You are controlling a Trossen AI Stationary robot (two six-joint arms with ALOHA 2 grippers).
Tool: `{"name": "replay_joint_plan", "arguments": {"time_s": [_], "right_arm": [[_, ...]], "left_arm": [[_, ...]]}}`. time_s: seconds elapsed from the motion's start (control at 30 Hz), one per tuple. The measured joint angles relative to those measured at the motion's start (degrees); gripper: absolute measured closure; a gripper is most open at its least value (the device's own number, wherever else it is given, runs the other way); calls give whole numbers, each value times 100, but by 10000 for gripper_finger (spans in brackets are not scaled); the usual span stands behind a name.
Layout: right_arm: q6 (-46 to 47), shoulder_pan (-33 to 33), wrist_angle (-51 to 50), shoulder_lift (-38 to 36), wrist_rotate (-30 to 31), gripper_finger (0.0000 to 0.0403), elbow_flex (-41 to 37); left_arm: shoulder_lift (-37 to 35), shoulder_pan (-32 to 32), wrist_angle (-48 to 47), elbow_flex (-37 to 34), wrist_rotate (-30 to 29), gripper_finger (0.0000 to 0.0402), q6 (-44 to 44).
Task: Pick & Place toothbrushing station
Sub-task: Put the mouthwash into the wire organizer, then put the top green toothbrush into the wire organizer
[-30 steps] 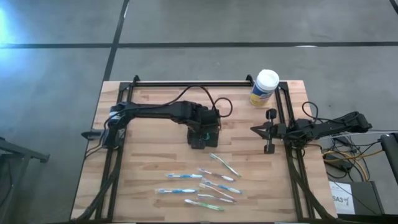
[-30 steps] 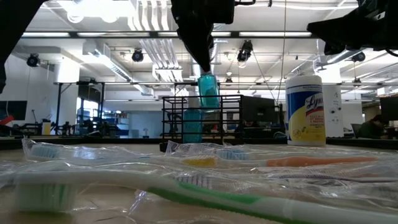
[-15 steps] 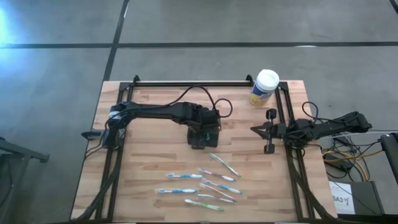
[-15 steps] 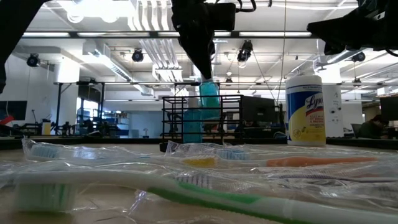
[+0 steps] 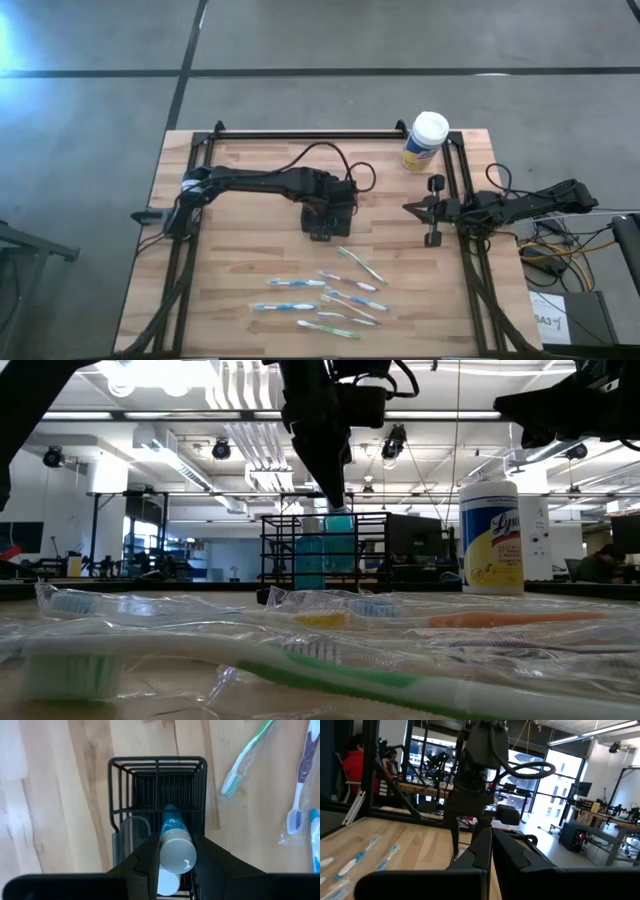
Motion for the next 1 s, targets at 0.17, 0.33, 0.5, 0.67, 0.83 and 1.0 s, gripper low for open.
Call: {"name": "replay_joint_plan", "arguments": {"time_s": [0.17, 0.33, 0.5, 0.67, 0.83, 1.0], "right_arm": [[-21, 0, 0, 0, 0, 392, 0], [-19, 2, 0, 0, 0, 392, 0], [-19, 2, 0, 0, 0, 392, 0], [-19, 2, 0, 0, -2, 392, 0], [-19, 2, 1, 0, 0, 392, 0], [-19, 2, 0, 0, 0, 392, 0]], "left_arm": [[9, 0, 100, -186, -2, 303, 17], [9, 4, 154, -302, -4, 303, 17], [9, 4, 249, -302, -4, 270, 53], [9, 13, 273, -302, -29, 214, 131], [9, 13, 334, -302, -22, 202, 136], [-4, 15, 346, -300, -15, 203, 133]]}}
